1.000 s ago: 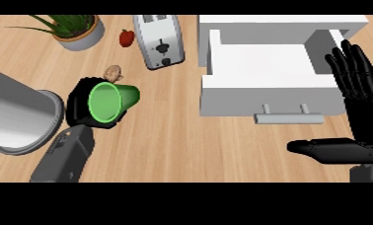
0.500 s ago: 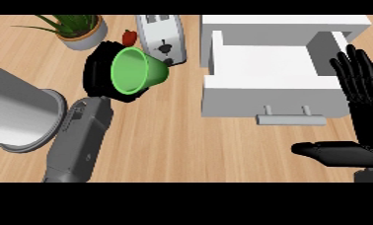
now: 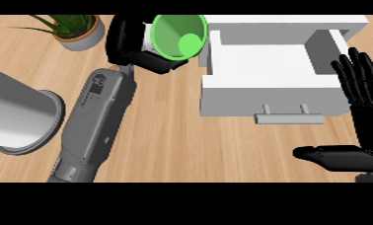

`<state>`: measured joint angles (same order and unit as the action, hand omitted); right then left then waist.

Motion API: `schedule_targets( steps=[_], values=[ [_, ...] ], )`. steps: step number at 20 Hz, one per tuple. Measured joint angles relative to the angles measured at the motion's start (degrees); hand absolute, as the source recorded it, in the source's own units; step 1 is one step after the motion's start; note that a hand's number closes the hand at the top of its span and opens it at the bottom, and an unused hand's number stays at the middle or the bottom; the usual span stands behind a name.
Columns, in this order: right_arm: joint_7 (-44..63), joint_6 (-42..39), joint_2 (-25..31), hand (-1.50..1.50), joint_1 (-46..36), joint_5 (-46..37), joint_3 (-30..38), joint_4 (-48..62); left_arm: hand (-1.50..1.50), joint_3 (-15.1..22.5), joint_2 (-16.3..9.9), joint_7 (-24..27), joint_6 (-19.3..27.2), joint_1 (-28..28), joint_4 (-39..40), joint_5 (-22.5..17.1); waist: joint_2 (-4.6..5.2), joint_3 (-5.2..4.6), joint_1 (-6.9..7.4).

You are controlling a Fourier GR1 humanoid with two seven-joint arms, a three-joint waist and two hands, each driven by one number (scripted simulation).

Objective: Pick up the cup, place it into the drawer and close the drawer

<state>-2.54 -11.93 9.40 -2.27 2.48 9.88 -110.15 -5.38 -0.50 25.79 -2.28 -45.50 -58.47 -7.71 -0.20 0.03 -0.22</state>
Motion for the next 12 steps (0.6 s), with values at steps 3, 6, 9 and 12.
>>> schedule_targets(
  steps=[3,6,9,12],
  values=[
    [-0.15,-0.71,0.64,-1.50,0.01,0.94,0.97,0.21,1.50,3.91,0.26,-3.90,4.81,-3.62,-0.42,-0.87,0.07,0.00,-0.31],
    [0.91,-0.61,0.95,-1.50,-1.55,1.24,1.06,0.30,1.50,5.57,0.37,-6.11,8.46,-8.77,2.54,-1.61,0.20,-0.01,-0.62],
    [-0.56,-0.81,0.64,-1.50,-1.35,0.70,0.82,1.41,1.50,7.49,0.44,-7.13,12.02,-13.46,6.99,-3.71,0.31,-0.01,-0.94],
    [-0.45,-0.93,0.54,-1.50,-1.16,0.69,0.70,1.24,1.50,8.27,0.47,-7.91,13.43,-17.81,12.30,-6.08,0.42,0.01,-1.29]
  ],
)
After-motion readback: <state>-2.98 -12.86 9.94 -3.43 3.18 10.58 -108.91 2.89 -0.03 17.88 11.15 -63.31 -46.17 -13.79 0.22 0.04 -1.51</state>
